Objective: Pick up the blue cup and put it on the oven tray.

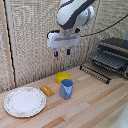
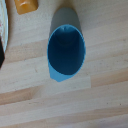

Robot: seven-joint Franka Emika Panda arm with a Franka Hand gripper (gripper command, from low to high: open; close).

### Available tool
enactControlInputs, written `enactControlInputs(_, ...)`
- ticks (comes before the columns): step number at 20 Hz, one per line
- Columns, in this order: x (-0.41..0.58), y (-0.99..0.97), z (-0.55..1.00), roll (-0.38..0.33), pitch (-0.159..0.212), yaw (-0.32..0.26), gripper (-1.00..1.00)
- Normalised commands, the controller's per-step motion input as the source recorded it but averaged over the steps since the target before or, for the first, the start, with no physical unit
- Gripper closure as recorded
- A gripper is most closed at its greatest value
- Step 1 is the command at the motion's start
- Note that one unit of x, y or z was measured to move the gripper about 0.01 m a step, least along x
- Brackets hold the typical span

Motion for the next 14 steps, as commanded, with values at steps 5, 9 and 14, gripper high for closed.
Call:
enactControlInputs(5, -0.442, 0.00, -0.25, -0.001, 0.060, -0.003, -1.00)
enactControlInputs(9, -0.353, -0.02, -0.31, -0.001, 0.070, 0.000, -1.00)
enactControlInputs(14, -0.149, -0.12, -0.36, 0.000, 0.019, 0.000, -1.00)
